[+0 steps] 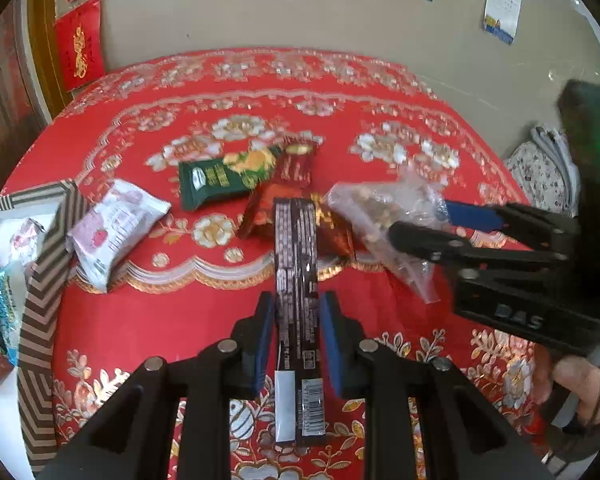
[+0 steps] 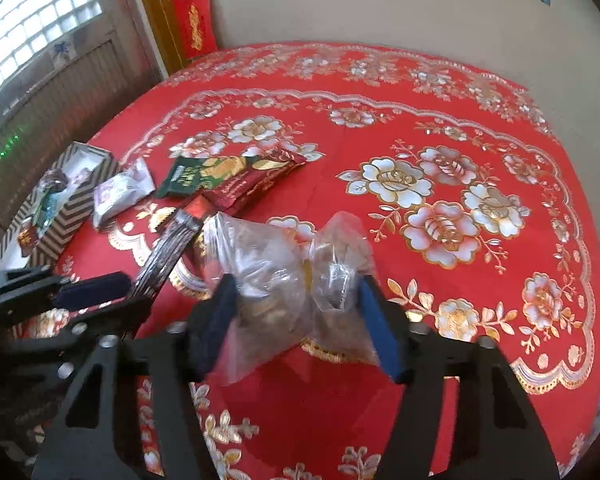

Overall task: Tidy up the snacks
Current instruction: 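Lift the chocolate bar with the left gripper while the right lifts the clear nut bag toward the tray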

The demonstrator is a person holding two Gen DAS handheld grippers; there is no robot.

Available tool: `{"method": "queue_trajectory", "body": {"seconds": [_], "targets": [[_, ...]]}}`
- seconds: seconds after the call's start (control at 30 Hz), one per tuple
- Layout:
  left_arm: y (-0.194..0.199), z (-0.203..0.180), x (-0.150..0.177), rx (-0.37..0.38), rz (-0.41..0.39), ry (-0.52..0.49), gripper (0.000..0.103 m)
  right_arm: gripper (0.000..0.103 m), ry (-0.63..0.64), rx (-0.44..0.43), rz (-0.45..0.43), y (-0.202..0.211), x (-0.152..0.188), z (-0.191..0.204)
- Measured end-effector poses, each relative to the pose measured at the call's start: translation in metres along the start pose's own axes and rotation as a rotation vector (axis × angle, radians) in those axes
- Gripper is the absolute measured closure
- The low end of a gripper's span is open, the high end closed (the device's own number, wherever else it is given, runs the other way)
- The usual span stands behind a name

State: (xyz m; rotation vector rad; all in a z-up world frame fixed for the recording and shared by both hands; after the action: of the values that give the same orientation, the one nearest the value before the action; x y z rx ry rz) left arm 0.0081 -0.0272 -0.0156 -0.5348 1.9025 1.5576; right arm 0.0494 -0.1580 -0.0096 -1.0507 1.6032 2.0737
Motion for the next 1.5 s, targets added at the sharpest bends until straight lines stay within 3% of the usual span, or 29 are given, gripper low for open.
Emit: {"method": "queue_trajectory", "body": {"seconds": [0.07, 0.23, 0.3, 0.4, 0.47, 0.5, 0.6, 0.7, 0.8, 1.0, 1.07, 1.17, 1.2, 1.5], "targets": [[-0.007, -0.003, 0.006, 0.012, 0.038, -0.002, 0.077, 0.051, 0.015, 0.004, -0.003, 0.005, 0.003, 0.003], [-0.007, -0.004, 0.004, -0.001, 0.027, 0.013, 0.075, 0.05, 0.03, 0.002, -0.001, 0.006, 0.004, 0.002], [-0.008, -0.006, 0.005, -0.01, 0.027, 0.004, 0.071, 0.032, 0.015, -0.003, 0.01, -0.001, 0.004, 0.0], [-0.01, -0.01, 0.004, -0.038, 0.022, -0.013, 0.057, 0.03, 0.033, 0.009, 0.022, -0.007, 0.004, 0.001], [-0.011, -0.012, 0.003, -0.051, 0.013, -0.03, 0.057, 0.03, 0.023, 0.0, 0.018, -0.008, 0.003, 0.0], [-0.012, -0.012, 0.003, -0.055, 0.007, -0.038, 0.057, 0.033, 0.014, -0.002, 0.014, -0.008, 0.003, -0.001], [-0.011, -0.01, 0.003, -0.079, -0.011, -0.059, 0.079, 0.049, 0.031, 0.013, 0.002, -0.004, 0.005, -0.001], [-0.01, -0.004, 0.003, -0.061, -0.013, -0.038, 0.08, 0.058, 0.055, 0.025, -0.02, 0.005, 0.006, 0.002], [-0.004, 0.0, 0.003, -0.073, -0.027, -0.032, 0.081, 0.078, 0.062, 0.034, -0.052, 0.019, 0.006, 0.004], [-0.001, 0.0, 0.005, -0.065, -0.018, -0.029, 0.08, 0.078, 0.033, 0.016, -0.055, 0.028, 0.011, 0.002], [-0.002, 0.0, 0.007, -0.061, -0.006, -0.026, 0.08, 0.073, -0.011, -0.01, -0.094, 0.035, 0.007, 0.0], [-0.002, 0.0, 0.007, -0.062, -0.006, -0.026, 0.08, 0.038, -0.068, -0.04, -0.07, 0.038, 0.005, -0.002], [-0.001, 0.0, 0.006, -0.061, -0.009, -0.023, 0.08, 0.033, -0.061, -0.033, -0.073, 0.039, 0.005, 0.001], [-0.004, 0.001, 0.006, -0.069, -0.006, -0.025, 0.078, 0.033, 0.15, 0.027, -0.021, 0.019, 0.011, 0.033]]}}
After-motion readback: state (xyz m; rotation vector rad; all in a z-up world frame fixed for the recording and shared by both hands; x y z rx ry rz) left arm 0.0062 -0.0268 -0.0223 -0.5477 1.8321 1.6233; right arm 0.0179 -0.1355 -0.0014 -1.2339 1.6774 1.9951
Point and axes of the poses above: each gripper's, at about its wrist camera, not at the fingertips, and y roughly against the way its jaws point, z to its left, x to its underside, the point moved 5 cm from there along -y, roughly the way its jaws point, and after that the axes turned 10 degrees about -z, right-handed, at the moved point
